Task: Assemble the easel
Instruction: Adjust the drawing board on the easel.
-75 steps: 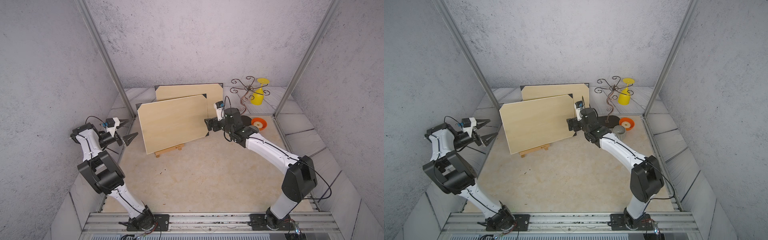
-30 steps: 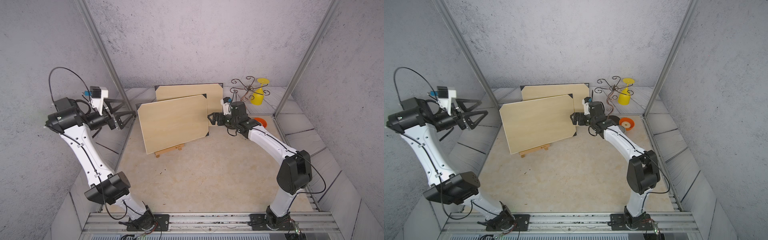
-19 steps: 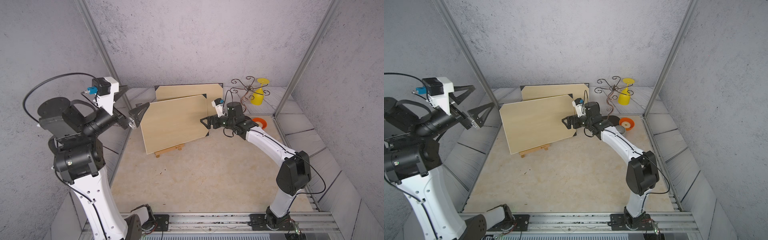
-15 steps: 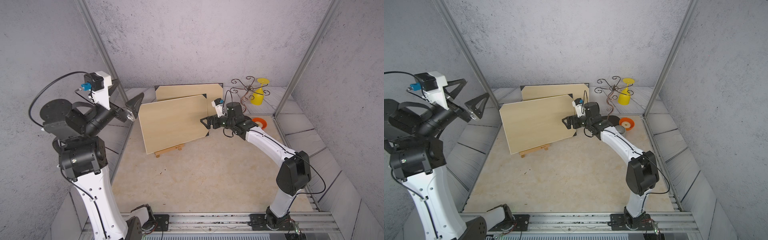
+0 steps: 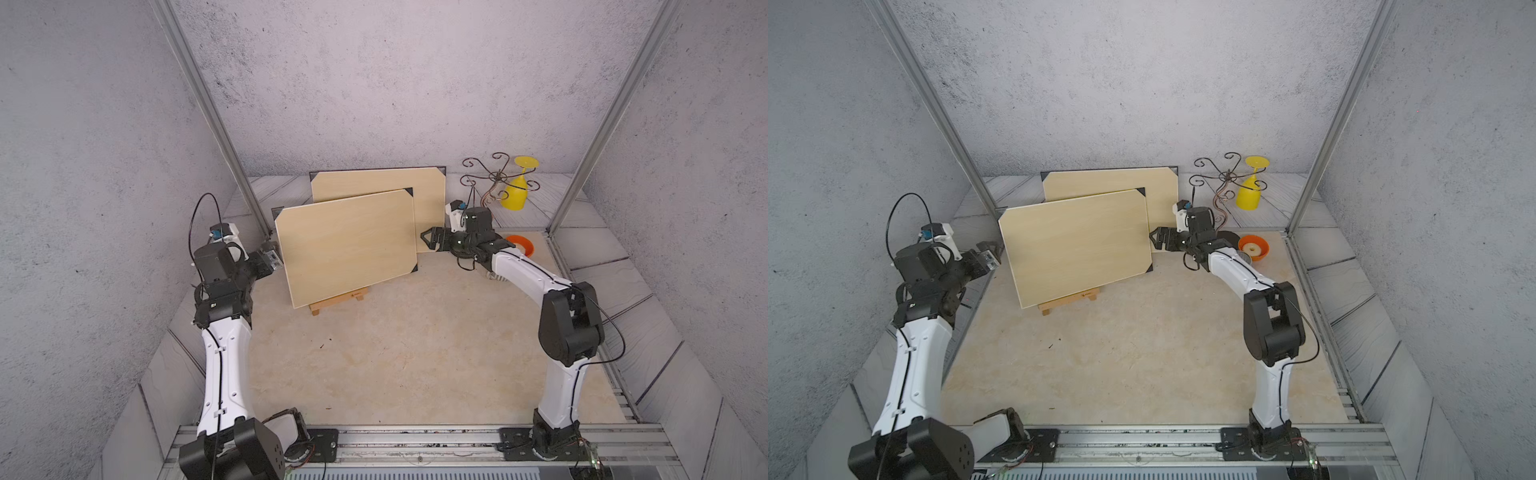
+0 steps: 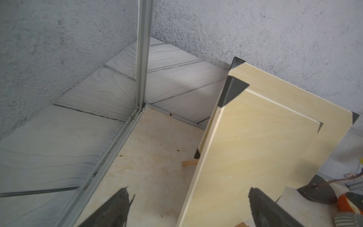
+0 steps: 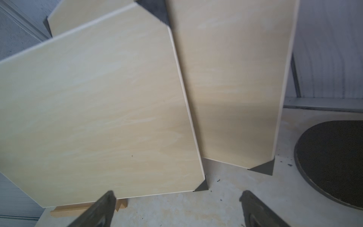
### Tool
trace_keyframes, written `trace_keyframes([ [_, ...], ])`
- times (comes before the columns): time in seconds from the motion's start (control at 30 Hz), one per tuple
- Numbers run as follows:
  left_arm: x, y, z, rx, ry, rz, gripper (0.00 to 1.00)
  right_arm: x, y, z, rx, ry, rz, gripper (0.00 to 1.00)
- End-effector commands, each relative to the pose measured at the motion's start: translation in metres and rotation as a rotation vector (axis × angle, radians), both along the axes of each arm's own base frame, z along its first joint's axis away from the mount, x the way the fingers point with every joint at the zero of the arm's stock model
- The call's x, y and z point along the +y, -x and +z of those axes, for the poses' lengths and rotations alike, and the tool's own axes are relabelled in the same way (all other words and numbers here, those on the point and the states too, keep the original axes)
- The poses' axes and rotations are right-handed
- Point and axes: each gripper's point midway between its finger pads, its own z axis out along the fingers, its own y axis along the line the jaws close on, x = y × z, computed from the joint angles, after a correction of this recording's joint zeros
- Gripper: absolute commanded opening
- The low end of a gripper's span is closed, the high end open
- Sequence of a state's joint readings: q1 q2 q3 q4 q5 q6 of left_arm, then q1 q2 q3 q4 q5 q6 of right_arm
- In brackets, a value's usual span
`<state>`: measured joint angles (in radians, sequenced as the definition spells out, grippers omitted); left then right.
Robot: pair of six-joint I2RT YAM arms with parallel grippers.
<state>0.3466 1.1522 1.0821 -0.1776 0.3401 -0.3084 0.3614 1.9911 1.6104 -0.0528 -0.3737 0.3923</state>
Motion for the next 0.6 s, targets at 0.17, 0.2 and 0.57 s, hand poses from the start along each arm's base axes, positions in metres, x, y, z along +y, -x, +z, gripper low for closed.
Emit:
trace_keyframes([
  [0.17,0.001,-0.016,-0.041,0.007,0.058,0.018,0.97,0.029,-0.024,-0.034,-0.027,-0.041,0.108,0.99],
  [0.2,-0.001,-0.019,-0.045,0.011,0.058,0.007,0.97,0.029,-0.027,-0.040,-0.023,-0.031,0.100,0.99],
  [0.57,-0.016,-0.042,-0.065,0.051,0.009,-0.028,0.82,0.047,-0.047,-0.078,-0.001,-0.092,0.164,0.99],
])
